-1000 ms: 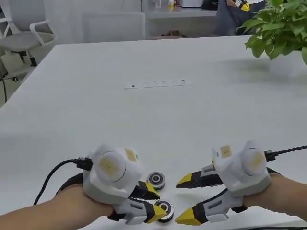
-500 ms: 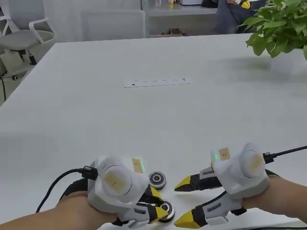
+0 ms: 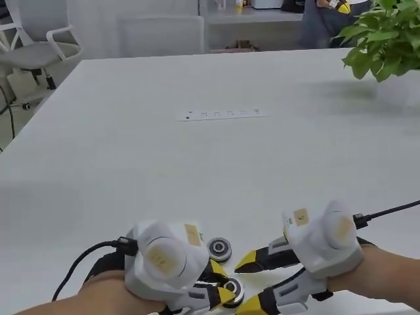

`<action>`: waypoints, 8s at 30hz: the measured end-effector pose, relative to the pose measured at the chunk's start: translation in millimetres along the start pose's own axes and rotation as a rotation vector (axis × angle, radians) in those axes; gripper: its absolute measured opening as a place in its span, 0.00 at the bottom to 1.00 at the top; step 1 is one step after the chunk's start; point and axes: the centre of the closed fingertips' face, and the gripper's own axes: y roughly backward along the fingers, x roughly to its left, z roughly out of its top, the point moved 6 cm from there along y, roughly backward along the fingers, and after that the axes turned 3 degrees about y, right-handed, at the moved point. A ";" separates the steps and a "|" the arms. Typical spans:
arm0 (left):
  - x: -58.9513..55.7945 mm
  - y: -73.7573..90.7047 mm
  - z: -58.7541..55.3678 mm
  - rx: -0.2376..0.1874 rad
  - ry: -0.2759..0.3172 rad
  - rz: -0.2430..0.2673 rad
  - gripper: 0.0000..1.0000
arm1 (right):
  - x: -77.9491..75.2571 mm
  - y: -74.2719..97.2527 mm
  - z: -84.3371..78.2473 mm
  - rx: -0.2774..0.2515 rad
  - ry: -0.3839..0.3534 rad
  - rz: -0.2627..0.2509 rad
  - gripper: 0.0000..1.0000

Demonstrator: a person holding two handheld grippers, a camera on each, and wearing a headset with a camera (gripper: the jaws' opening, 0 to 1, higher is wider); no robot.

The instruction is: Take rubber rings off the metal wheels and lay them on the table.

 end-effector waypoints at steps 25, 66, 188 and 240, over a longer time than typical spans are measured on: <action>-1.9 0.3 5.0 -0.006 0.011 0.013 0.13 | -1.5 7.1 -6.9 0.030 0.028 -0.046 0.20; 6.1 -1.4 -0.9 0.007 0.017 0.025 0.13 | -12.1 20.5 -12.1 -0.131 -0.506 -0.050 0.00; 20.4 134.7 -27.2 -0.126 0.285 0.205 0.67 | -39.2 -10.4 62.5 -0.132 -0.289 -0.088 0.20; 17.2 17.4 -3.7 0.025 0.171 -0.066 0.40 | -4.9 12.0 -10.9 -0.028 -0.139 -0.034 0.21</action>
